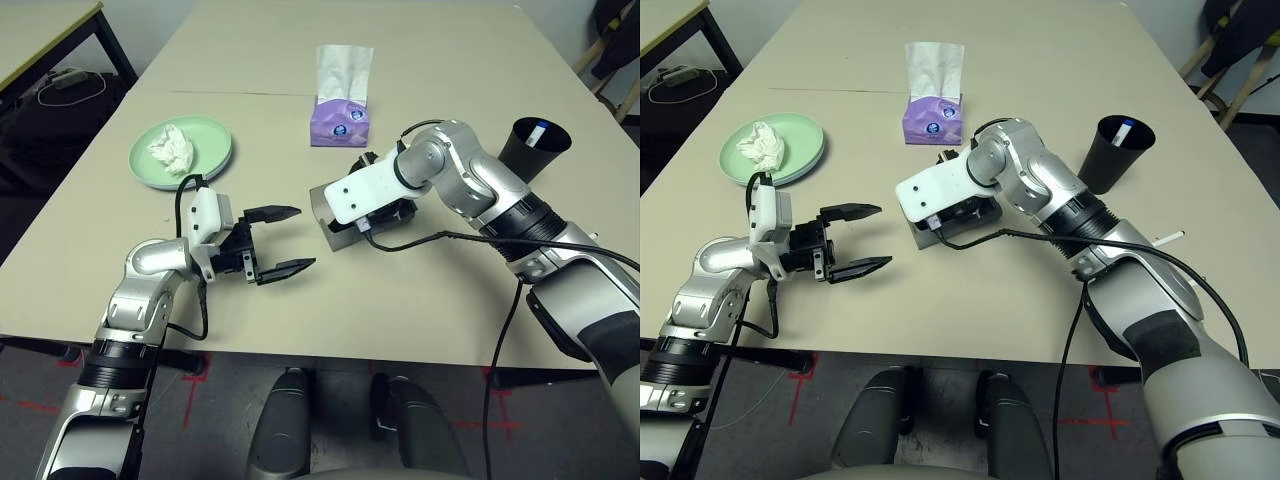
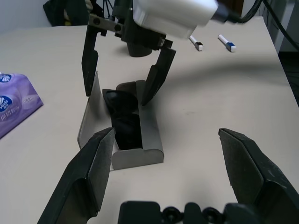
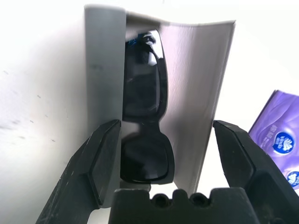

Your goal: Organize and tidy the items on the table.

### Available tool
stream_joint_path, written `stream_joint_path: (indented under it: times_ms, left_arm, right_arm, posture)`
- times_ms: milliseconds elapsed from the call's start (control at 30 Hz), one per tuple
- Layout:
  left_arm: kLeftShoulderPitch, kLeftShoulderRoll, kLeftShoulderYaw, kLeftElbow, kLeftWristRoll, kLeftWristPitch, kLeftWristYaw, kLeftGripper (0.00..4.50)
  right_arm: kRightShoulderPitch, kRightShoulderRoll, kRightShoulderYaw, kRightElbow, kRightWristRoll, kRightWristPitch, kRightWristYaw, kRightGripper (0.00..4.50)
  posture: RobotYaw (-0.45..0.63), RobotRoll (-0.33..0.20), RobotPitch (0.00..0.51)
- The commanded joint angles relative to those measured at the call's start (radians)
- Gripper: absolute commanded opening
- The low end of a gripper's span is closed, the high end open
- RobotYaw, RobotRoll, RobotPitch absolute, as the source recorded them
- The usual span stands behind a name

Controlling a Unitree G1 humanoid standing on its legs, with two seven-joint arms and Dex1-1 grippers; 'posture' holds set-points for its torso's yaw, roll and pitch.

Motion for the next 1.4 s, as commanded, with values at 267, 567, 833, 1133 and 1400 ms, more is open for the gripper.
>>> stream_joint_path:
  times_ms: [267, 567, 833, 1133, 1400]
  left_arm:
    - [-0.038, -0.001, -0.012, 0.065, 0.018, -0.028, -0.034, 4.5]
    - [-0.065, 0.004, -0.01, 0.096, 0.021, -0.029, -0.051, 4.5]
    - [-0.096, -0.005, -0.023, 0.123, 0.034, -0.035, -0.061, 4.5]
    - [-0.104, -0.007, -0.023, 0.131, 0.037, -0.023, -0.064, 4.5]
    - [-0.091, -0.008, -0.017, 0.13, 0.041, -0.014, -0.04, 4.5]
  right_arm:
    - [0.092, -0.06, -0.13, -0.237, 0.122, 0.417, 0.081, 4.47]
    - [0.312, -0.046, -0.396, -0.298, 0.369, 0.538, -0.092, 4.47]
    - [0.52, -0.014, -0.611, -0.305, 0.58, 0.424, -0.275, 4.47]
    - [0.661, 0.071, -0.716, -0.205, 0.748, 0.168, -0.386, 4.47]
    - [0.697, 0.044, -0.716, -0.081, 0.793, -0.033, -0.384, 4.47]
  posture:
    - [0.13, 0.0, 0.15]
    - [0.1, 0.0, 0.152]
    - [0.08, 0.0, 0.153]
    - [0.08, 0.0, 0.166]
    - [0.1, 0.0, 0.175]
